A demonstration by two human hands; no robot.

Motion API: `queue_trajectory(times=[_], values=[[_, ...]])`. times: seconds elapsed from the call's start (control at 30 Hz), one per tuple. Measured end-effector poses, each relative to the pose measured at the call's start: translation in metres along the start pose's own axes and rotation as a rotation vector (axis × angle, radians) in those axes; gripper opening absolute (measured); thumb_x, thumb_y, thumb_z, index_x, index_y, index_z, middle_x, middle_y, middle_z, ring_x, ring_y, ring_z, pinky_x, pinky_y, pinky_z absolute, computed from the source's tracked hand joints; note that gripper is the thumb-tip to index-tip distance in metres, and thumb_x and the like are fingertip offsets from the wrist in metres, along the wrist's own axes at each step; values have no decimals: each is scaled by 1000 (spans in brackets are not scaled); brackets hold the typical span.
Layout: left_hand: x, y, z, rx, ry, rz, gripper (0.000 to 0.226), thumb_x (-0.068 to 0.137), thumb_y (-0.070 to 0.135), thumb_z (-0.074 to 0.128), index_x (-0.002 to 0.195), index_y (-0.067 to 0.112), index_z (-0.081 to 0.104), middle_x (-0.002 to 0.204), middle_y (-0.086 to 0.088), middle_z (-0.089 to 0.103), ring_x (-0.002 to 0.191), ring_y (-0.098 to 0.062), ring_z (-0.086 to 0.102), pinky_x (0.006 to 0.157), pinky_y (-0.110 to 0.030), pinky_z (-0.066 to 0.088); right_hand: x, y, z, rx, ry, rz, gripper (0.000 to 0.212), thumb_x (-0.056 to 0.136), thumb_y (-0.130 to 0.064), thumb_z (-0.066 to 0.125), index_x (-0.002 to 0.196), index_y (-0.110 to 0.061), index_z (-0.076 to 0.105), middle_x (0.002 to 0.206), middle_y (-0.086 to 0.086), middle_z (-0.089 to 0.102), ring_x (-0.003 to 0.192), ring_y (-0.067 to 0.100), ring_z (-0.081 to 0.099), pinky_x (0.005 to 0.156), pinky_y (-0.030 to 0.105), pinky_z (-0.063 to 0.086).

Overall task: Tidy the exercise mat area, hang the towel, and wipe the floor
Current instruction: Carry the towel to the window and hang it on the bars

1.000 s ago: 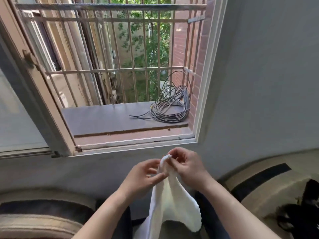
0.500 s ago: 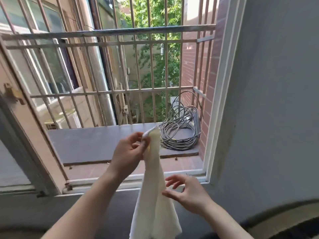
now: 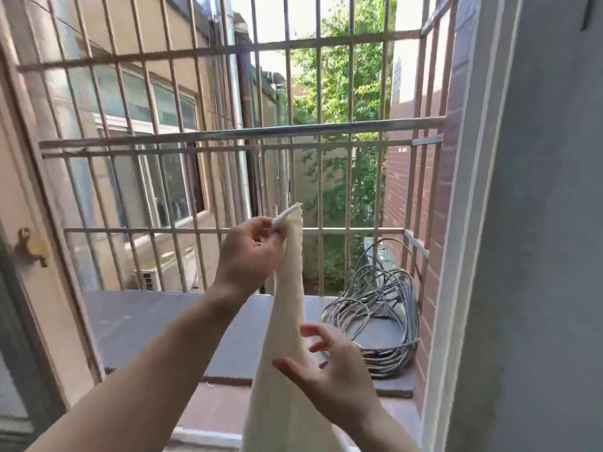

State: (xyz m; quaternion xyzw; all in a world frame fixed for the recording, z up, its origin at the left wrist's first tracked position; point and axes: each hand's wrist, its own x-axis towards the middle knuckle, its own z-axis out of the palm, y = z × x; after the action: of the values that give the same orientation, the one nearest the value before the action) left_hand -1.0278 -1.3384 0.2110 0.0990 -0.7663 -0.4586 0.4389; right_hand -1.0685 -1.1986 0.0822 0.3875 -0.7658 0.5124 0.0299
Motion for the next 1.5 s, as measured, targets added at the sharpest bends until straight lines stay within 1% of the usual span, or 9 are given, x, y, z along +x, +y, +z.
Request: queue_trajectory(times=[0.27,0.43,0.63,0.87,1.1,1.23,1.33,1.4,1.5], values=[[61,-9,-14,74,83,22,9,87,29,62,84,22,67,87,3,66,77,-20,68,65,-44,59,90,4,3,-69,-25,-6,37,65,-65,55,75,-31,69,69,-6,69,63,5,62,64,27,52],[116,-26,-38,69,97,18,12,88,27,61,92,17,65,95,-4,65,80,-21,67,62,-38,60,148,-8,-16,-99,0,-48,29,80,-44,67,59,-25,66,46,-15,54,46,4,47,47,15,34],[188,-29,-54,46,55,112,9,89,23,61,91,16,64,90,-2,64,75,-19,65,60,-32,60,222,-42,-40,-318,143,-90,17,83,-39,66,84,-24,74,79,-3,71,72,16,63,68,33,52],[261,-22,-73,-51,28,299,5,88,23,60,84,23,62,89,5,62,74,-10,63,58,-30,59,282,-93,-78,-449,372,-138,16,82,-41,67,84,-27,74,54,-15,48,50,2,44,49,20,35],[322,-16,-68,162,94,440,7,86,30,64,80,25,66,82,6,64,70,-17,65,58,-38,58,328,-137,-107,-608,387,-162,8,83,-33,66,86,-27,71,72,1,72,49,12,63,50,22,48],[347,-16,-55,250,119,466,17,87,32,63,91,17,69,87,2,65,75,-14,60,57,-23,44,358,-143,-111,-241,384,-108,3,85,-16,67,86,-19,66,68,7,69,45,13,65,47,25,55],[368,-9,-49,272,175,454,20,86,30,64,95,13,70,88,0,66,78,-17,60,65,-25,45,386,-152,-113,187,406,-27,14,85,-4,63,99,-2,65,82,13,66,68,27,70,67,41,60],[387,-5,-46,231,221,415,22,85,28,65,96,10,68,91,-4,68,76,-23,64,71,-34,54,404,-155,-111,287,434,-53,16,87,-2,60,102,0,66,85,10,67,73,24,69,73,34,59],[404,-3,-41,197,270,374,23,86,26,64,101,8,66,94,-7,67,82,-28,66,75,-44,57,415,-150,-96,-201,418,-261,23,88,-24,61,106,-12,68,97,-2,68,83,13,63,68,10,48]])
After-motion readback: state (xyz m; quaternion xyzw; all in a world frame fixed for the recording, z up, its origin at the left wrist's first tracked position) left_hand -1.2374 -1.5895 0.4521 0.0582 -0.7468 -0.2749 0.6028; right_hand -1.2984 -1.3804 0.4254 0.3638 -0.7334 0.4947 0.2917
